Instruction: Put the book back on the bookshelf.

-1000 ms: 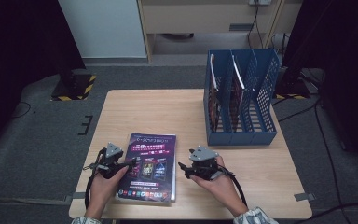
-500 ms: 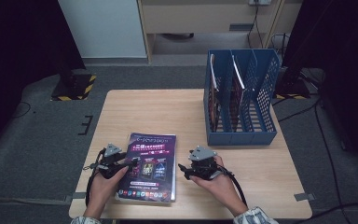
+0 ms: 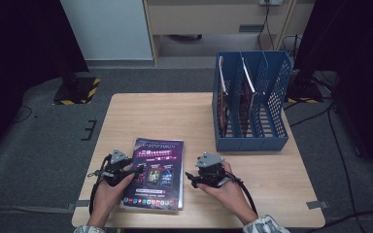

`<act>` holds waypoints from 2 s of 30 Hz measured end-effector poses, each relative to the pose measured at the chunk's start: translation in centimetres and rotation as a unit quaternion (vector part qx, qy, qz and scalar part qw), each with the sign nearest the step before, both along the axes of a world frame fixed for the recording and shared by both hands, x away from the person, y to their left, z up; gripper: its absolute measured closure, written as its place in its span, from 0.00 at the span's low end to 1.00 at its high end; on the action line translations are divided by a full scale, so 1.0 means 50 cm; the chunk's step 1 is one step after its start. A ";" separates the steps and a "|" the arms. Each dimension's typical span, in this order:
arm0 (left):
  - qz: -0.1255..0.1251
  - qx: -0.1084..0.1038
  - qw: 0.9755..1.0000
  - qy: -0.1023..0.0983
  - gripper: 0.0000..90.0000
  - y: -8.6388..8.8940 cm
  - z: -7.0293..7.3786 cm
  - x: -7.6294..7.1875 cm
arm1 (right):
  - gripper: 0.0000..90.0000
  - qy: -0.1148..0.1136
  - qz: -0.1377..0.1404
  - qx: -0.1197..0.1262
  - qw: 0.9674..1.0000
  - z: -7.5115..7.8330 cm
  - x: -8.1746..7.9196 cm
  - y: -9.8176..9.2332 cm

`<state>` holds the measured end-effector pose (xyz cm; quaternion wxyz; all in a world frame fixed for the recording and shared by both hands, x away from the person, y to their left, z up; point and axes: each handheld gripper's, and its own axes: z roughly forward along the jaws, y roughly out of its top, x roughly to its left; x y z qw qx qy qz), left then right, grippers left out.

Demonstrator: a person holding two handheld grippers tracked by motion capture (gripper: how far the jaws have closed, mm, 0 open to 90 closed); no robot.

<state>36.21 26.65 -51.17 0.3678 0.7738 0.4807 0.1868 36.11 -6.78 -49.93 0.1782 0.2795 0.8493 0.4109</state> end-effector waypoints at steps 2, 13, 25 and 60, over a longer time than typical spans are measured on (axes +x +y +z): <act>0.000 0.000 1.000 0.000 0.42 0.000 0.000 0.000 | 0.31 0.002 0.000 0.000 1.000 0.000 -0.001 0.000; -0.014 0.011 1.000 -0.004 0.41 -0.018 0.002 -0.003 | 0.28 0.010 0.001 -0.004 1.000 -0.006 0.001 0.003; -0.025 0.017 1.000 -0.006 0.38 -0.031 0.001 -0.006 | 0.23 0.052 0.006 0.012 0.999 -0.022 0.011 0.009; -0.026 0.006 1.000 0.006 0.34 -0.029 0.000 -0.008 | 0.09 0.140 0.039 0.054 0.988 -0.056 0.042 0.065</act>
